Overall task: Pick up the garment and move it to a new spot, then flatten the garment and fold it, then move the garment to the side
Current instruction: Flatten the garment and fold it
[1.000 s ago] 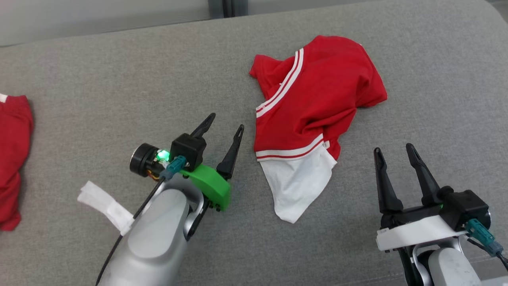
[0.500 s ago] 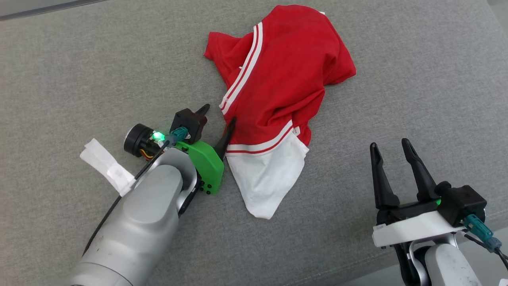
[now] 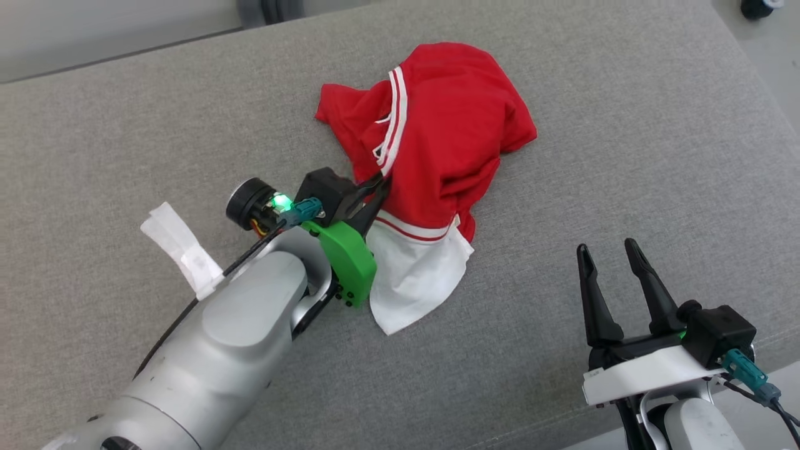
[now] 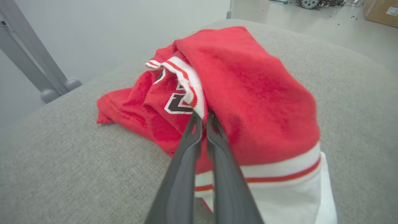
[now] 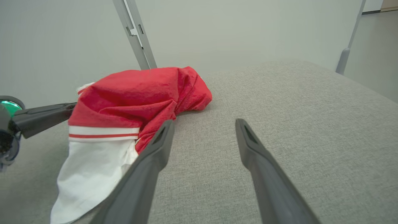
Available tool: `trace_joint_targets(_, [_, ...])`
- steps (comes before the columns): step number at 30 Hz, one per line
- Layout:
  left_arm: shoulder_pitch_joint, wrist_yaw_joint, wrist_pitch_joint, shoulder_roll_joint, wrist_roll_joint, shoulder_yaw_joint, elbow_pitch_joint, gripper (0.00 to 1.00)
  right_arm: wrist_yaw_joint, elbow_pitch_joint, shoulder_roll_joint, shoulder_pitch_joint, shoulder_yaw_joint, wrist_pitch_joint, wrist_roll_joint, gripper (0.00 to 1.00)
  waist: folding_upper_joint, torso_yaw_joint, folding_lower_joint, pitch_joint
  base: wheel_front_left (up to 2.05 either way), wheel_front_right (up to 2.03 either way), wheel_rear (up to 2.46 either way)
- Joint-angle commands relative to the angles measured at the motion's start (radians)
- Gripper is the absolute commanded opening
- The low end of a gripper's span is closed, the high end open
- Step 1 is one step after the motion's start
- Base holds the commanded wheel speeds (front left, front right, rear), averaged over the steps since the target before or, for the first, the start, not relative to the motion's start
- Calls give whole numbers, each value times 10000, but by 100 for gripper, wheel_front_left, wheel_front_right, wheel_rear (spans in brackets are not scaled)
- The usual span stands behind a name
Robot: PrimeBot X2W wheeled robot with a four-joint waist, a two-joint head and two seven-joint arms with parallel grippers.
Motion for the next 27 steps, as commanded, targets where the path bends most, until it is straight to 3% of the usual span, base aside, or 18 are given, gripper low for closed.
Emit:
trace_joint_targets(1, [-304,14,95,93,-328,-103,-269,0,1,38,-16,163,43,-1,59,100,0,-56,0,-416,0,0,0])
trace_joint_targets(9, [-1849,14,1308,328,-1817,-572,-1971,0,1,127,-16,237,214,-1,417,100,0,-569,0,-967,0,0,0])
trace_joint_targets(13, [-3086,13,1991,123,-2662,-352,-2307,0,1,164,-14,342,288,-1,559,100,0,-910,0,-1104,0,0,0])
trace_joint_targets(20, [-5655,13,1944,-540,-3485,712,-1359,0,1,188,-16,411,305,-1,678,100,0,-1342,0,-1247,0,0,0])
trace_joint_targets(27, [-6720,60,1108,-841,-4010,1465,52,0,1,238,-17,567,56,-1,460,100,0,-976,0,-1621,0,0,0])
